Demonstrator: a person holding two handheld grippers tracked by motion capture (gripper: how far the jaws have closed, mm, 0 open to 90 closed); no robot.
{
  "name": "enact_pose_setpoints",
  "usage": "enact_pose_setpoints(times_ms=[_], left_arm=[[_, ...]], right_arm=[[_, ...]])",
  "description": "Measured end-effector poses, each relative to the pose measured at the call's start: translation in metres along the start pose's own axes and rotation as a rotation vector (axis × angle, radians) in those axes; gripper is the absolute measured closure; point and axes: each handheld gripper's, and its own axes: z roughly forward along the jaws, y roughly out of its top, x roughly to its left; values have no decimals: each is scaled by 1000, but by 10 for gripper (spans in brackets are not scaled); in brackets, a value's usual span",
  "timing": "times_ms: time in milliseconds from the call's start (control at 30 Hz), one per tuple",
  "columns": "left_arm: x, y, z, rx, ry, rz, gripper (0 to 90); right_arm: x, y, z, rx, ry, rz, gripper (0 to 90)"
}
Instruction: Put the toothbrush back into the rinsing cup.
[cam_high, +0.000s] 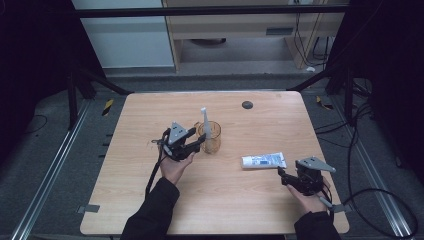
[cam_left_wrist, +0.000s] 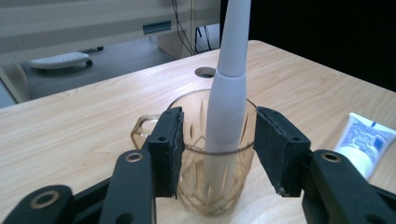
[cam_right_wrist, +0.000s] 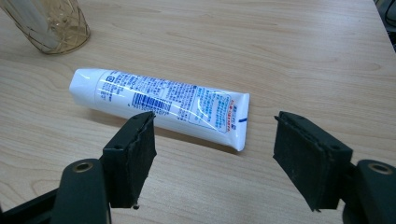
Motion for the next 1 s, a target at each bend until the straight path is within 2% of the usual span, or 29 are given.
enact_pose_setpoints(times_ms=[133,167,200,367,433,500,533,600,633,667,700,767,800,833,867,1000], left_arm=[[0,-1,-8,26,8,4,496],[1,-2,-15,56,31,35,496],[1,-2,-15,56,31,35,496],[9,-7,-36,93,69,67,477],[16,-14,-55,103,97,80,461],[18,-16,-59,107,103,79,449],[24,-25,-71,118,120,80,443],[27,-32,-80,128,131,81,438],[27,-32,-80,128,131,81,436],[31,-40,-89,144,146,72,435],[31,-40,-89,144,146,72,435],[37,-53,-103,166,156,59,435],[37,-53,-103,166,156,59,435],[39,-58,-107,170,164,45,434],[43,-68,-114,174,164,12,434],[48,-76,-122,188,175,-17,442]], right_arm=[[0,1,-1,-5,0,3,294],[-1,1,-2,-11,-2,1,294],[-1,1,-2,-11,-2,1,294],[-2,3,-5,-13,-3,5,296],[-2,4,-5,-13,3,14,306],[-2,4,-6,-11,6,18,312],[-3,5,-5,-11,1,10,319],[-3,6,-6,-12,-2,10,325],[-4,7,-6,-13,-4,10,332],[-4,8,-7,-16,-2,12,341],[-4,8,-7,-16,-2,12,341],[-5,11,-7,-17,-6,12,362],[-6,13,-7,-21,-8,8,372],[-7,15,-6,-24,-9,8,380],[-8,16,-5,-25,-10,13,386],[-11,21,-2,-26,-13,24,415]])
